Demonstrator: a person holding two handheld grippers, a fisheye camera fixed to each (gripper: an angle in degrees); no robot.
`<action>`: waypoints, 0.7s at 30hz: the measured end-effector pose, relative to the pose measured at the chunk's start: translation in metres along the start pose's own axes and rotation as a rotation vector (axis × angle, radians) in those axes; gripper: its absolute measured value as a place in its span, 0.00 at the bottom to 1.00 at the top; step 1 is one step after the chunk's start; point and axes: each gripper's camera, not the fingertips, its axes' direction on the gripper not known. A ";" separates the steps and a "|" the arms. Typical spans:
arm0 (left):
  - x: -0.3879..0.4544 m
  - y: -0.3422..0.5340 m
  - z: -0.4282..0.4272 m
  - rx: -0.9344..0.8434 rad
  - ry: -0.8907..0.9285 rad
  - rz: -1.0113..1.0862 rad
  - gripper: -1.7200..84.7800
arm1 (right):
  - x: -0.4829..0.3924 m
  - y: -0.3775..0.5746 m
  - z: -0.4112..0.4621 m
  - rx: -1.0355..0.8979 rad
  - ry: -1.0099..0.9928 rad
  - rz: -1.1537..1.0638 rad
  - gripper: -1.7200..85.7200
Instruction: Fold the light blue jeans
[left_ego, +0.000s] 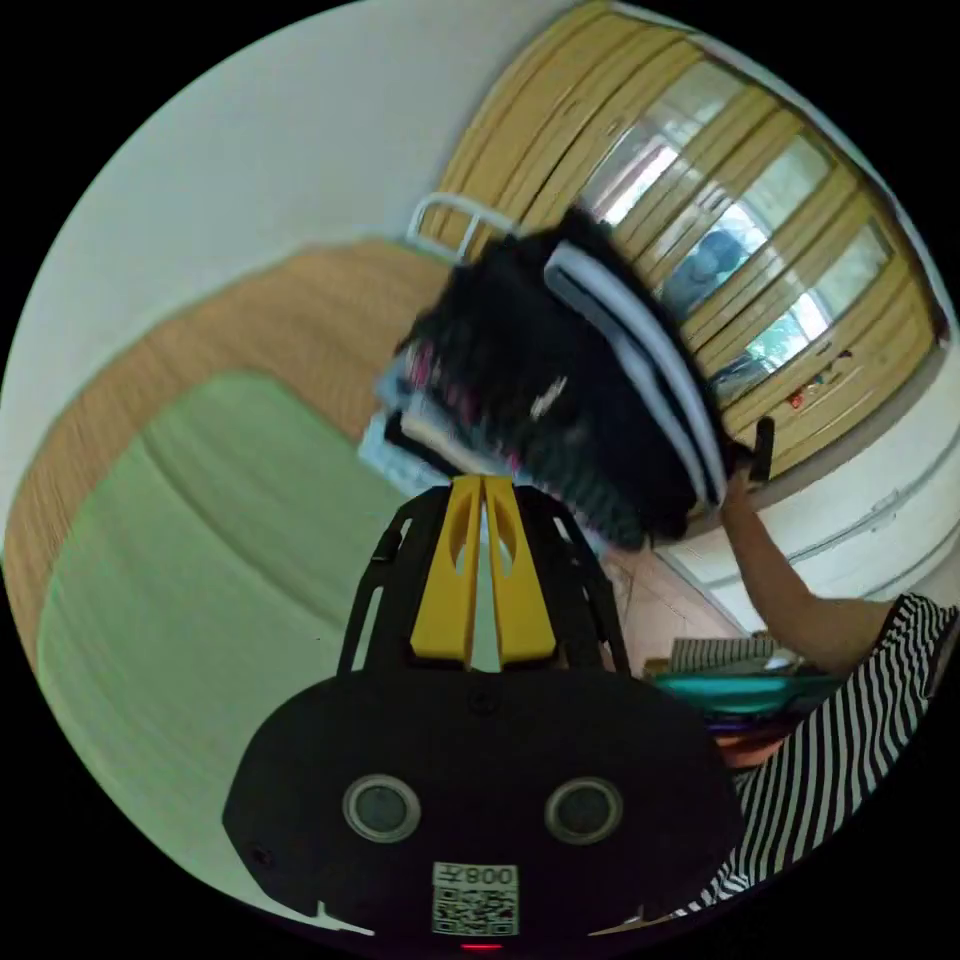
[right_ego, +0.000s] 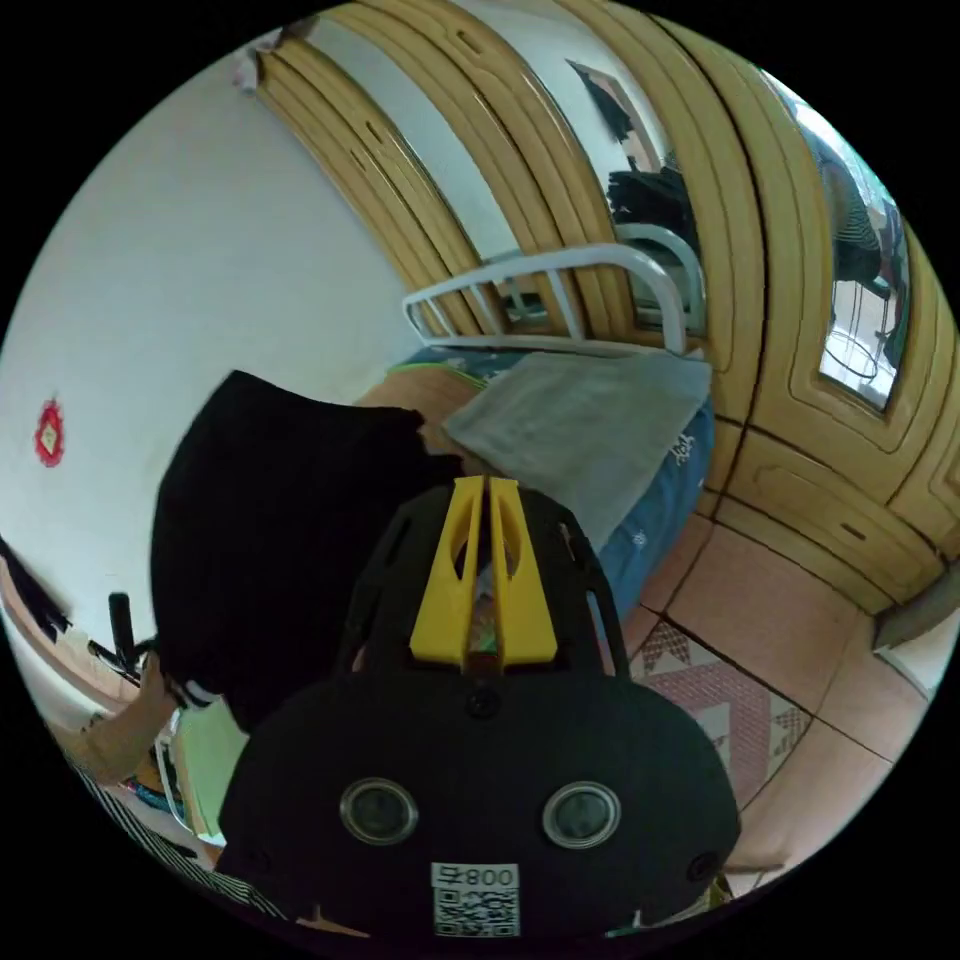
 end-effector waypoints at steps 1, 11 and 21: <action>-0.006 0.010 0.007 -0.030 -0.004 -0.032 0.02 | 0.001 -0.008 0.017 -0.034 0.040 -0.004 0.06; 0.001 0.065 0.055 -0.309 -0.156 -0.047 0.02 | -0.037 -0.072 0.197 -0.357 0.214 -0.264 0.14; 0.027 0.076 0.024 -0.277 -0.190 0.008 0.02 | -0.072 -0.053 0.300 -0.525 0.476 -0.619 0.13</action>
